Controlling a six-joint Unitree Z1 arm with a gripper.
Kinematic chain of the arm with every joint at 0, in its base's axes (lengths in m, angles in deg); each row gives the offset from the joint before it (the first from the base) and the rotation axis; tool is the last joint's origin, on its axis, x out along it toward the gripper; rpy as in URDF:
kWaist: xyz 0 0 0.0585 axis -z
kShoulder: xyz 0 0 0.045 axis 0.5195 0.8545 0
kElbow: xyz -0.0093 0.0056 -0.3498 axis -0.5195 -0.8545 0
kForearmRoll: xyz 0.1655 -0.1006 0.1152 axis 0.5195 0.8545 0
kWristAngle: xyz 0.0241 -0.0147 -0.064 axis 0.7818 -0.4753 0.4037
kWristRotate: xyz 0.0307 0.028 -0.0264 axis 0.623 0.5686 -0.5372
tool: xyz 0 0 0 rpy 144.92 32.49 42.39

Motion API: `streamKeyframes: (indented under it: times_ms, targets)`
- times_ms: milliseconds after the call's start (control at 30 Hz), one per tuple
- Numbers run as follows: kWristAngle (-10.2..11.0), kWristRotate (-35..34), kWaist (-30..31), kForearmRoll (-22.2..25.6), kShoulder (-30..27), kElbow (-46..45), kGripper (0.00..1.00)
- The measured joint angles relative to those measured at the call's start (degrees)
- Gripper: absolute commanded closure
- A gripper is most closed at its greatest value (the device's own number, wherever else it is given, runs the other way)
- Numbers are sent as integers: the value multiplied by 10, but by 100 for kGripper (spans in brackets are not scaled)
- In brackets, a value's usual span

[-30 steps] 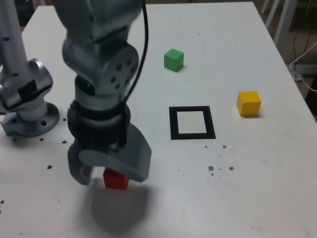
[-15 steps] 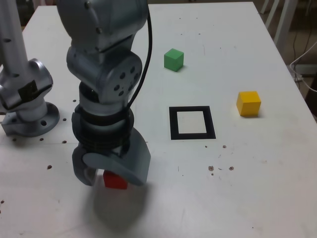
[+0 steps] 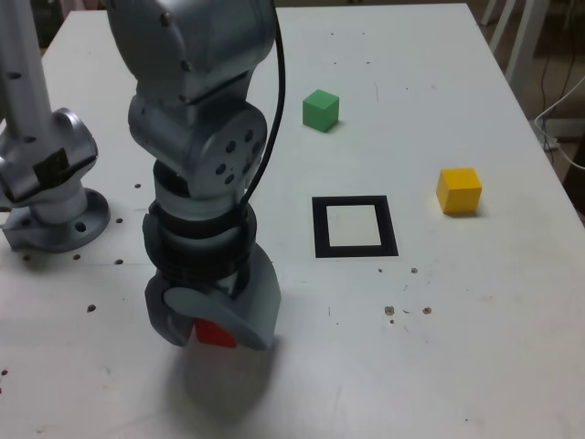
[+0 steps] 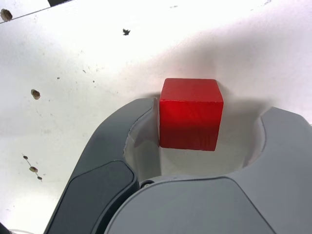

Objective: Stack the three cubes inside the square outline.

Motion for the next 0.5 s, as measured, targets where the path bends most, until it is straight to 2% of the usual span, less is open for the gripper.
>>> streamKeyframes:
  times_ms: [267, 500]
  targets:
    - [1, 0, 0, -1, 0, -1, 51]
    - [-1, 6, -3, -9, 0, -2, 66]
